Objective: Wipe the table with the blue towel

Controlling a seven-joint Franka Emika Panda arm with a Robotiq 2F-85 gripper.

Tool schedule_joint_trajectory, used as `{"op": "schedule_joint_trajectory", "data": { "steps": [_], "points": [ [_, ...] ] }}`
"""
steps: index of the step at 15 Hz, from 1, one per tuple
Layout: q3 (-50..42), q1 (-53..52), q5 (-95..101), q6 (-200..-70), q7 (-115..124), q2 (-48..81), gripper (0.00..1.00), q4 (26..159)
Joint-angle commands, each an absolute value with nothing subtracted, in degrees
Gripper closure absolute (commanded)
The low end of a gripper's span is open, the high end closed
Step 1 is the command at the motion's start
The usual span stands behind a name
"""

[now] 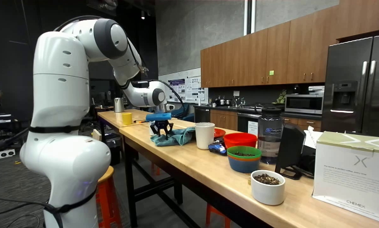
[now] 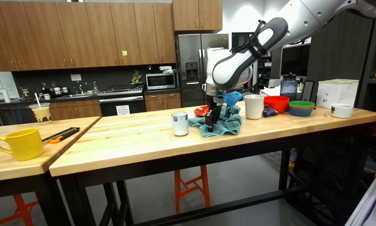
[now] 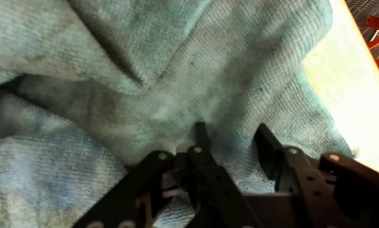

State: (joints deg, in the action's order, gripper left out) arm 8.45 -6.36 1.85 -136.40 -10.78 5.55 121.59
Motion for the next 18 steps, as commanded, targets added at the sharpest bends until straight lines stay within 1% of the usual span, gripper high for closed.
{"op": "schedule_joint_trajectory", "data": {
  "steps": [1,2,3,11,18],
  "points": [
    [7.46,-5.94,1.86,-137.14,-11.12,6.28,0.91,122.84],
    [7.23,-5.82,1.94,-137.22,-11.0,6.13,0.98,122.93],
    [6.99,-5.69,2.04,-137.23,-10.85,5.97,1.0,122.95],
    [4.91,-4.08,1.45,-137.3,-9.72,3.76,0.99,123.4],
    [0.77,-0.76,3.5,-138.91,-3.49,-1.62,0.99,126.66]
  ]
}}
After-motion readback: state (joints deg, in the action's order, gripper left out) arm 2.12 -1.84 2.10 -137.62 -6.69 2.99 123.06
